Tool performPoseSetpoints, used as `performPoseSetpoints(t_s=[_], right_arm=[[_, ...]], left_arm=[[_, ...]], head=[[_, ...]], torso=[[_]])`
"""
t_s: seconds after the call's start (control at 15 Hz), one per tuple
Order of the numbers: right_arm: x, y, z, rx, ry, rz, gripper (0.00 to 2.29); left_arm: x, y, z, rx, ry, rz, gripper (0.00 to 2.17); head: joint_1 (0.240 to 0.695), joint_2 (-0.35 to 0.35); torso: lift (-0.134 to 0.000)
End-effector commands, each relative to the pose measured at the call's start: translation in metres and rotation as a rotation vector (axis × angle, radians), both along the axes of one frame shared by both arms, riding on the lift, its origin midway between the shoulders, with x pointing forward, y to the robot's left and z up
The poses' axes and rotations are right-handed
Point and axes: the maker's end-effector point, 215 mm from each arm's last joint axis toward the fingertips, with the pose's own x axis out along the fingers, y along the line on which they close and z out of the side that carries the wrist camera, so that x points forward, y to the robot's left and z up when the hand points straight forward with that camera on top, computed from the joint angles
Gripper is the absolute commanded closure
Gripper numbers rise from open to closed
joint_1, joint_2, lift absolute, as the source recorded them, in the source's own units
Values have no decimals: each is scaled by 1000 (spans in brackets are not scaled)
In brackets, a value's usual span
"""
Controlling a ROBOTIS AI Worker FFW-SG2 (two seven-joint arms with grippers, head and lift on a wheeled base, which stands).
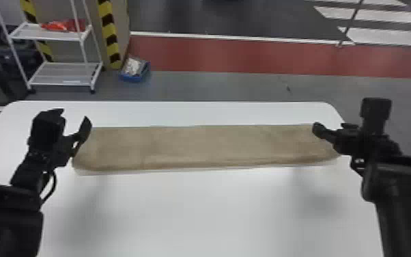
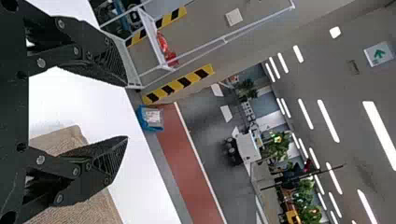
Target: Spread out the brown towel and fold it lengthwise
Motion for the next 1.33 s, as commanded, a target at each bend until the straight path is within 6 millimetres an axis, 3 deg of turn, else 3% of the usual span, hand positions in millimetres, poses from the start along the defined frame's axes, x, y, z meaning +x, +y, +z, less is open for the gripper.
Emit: performPoseSetpoints(t_s=[0.0, 0.27, 0.47, 0.67, 0.87, 1.07, 1.27], right_arm=[[-19, -3, -4, 7, -3, -4, 63], [-38, -18, 5, 65, -43, 9, 63], [-52, -61, 16, 121, -71, -33, 130], [-64, -81, -5, 145, -26, -45, 218], [-67, -74, -23, 150, -5, 18, 350], [-65, -53, -33, 179, 10, 108, 410], [-68, -45, -39, 188, 33, 142, 478]], left_arm=[[-16, 5, 1, -8, -23, 8, 33], [-47, 27, -4, -155, -18, 21, 33], [-68, 48, -20, -282, 67, 15, 33], [-87, 55, -50, -427, 193, 8, 36], [-87, 49, -65, -448, 262, -1, 87], [-80, 46, -70, -448, 274, -6, 151], [-74, 40, -69, -435, 277, -15, 201]], head=[[695, -94], [695, -93], [695, -96], [695, -129], [695, -135], [695, -128], [695, -115]], torso=[[-124], [-124], [-124], [-124], [-124], [-124], [-124]])
